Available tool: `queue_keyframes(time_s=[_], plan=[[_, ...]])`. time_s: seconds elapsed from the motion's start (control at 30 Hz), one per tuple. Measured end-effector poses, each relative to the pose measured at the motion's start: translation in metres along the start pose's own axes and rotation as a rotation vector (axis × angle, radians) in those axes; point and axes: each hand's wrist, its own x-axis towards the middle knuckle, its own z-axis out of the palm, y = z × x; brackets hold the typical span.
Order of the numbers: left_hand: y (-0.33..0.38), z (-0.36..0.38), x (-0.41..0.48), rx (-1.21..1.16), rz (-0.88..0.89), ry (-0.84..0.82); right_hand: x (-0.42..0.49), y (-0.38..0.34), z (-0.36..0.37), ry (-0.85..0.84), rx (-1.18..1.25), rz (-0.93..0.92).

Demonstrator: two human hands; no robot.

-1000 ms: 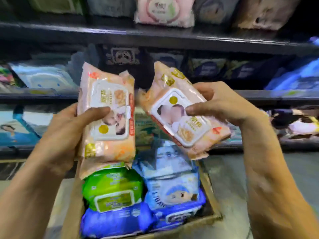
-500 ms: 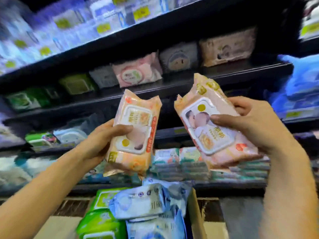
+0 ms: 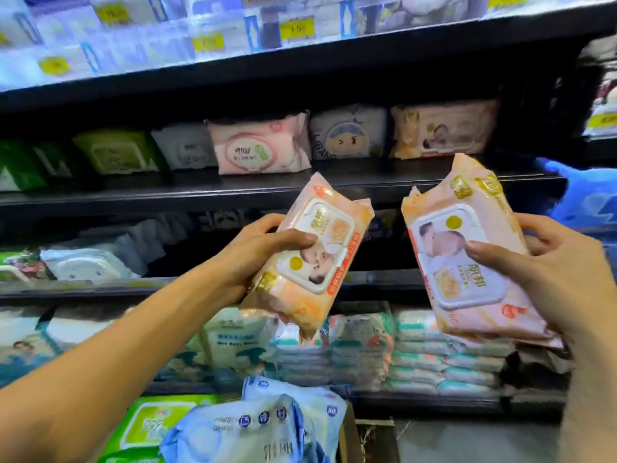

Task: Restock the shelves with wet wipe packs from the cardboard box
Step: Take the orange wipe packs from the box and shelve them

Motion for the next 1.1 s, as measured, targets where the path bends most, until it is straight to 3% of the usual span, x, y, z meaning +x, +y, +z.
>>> queue_keyframes(time_s=[0.33,0.53,0.63,0.9,1.1], plan=[[0.018,-0.076,0.032,-0.148,0.209,-0.201,0.020,-0.022,0.081,0.183,0.044,-0.083],[0.032,-0.090,0.058,-0.305,0.179,-0.318,0.041,-0.055,0.116,0.256,0.036,-0.162],[0.036,-0.073,0.040,-0.258,0.198,-0.270,0.042,-0.054,0.115,0.277,0.021,-0.187],[0.058,-0.039,0.010,-0.137,0.183,0.073,0.068,-0.055,0.088,0.201,0.062,-0.245],[0.095,-0.006,0.016,0.002,0.148,0.192,0.086,-0.060,0.034,0.101,0.045,-0.266]])
